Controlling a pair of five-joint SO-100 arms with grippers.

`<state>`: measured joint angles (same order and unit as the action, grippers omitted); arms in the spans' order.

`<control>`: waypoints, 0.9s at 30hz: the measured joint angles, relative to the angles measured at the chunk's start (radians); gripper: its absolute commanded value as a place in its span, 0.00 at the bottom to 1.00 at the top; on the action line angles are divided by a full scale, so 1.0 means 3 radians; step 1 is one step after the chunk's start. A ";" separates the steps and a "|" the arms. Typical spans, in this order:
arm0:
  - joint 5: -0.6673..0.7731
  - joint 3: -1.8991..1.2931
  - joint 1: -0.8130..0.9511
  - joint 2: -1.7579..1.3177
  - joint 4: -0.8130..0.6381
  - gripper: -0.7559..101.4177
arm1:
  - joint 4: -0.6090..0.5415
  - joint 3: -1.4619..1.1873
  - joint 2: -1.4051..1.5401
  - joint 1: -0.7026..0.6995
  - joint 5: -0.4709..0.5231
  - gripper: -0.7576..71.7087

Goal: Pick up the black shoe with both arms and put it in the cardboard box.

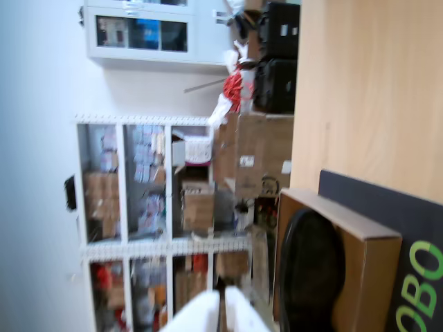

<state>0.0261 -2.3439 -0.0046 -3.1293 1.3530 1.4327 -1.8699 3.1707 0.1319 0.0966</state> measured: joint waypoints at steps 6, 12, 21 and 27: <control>-0.0107 -0.0736 -0.0153 -0.0547 -0.0251 0.01 | -0.0261 -0.0711 0.0619 0.0056 0.0097 0.01; -0.0174 -0.1202 -0.0281 -0.0614 -0.0419 0.01 | -0.0450 -0.1191 0.0644 0.0061 0.0087 0.01; -0.0307 -0.2010 -0.0389 -0.0598 -0.0711 0.01 | -0.0915 -0.2444 0.0644 -0.0005 0.0087 0.01; -0.0353 -0.2301 -0.0373 -0.0603 -0.0787 0.01 | -0.1166 -0.3375 0.0644 -0.0210 0.0041 0.01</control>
<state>-0.0798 -3.0342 -0.1166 -3.3103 1.1167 1.0830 -2.8823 3.3640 0.0690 0.1089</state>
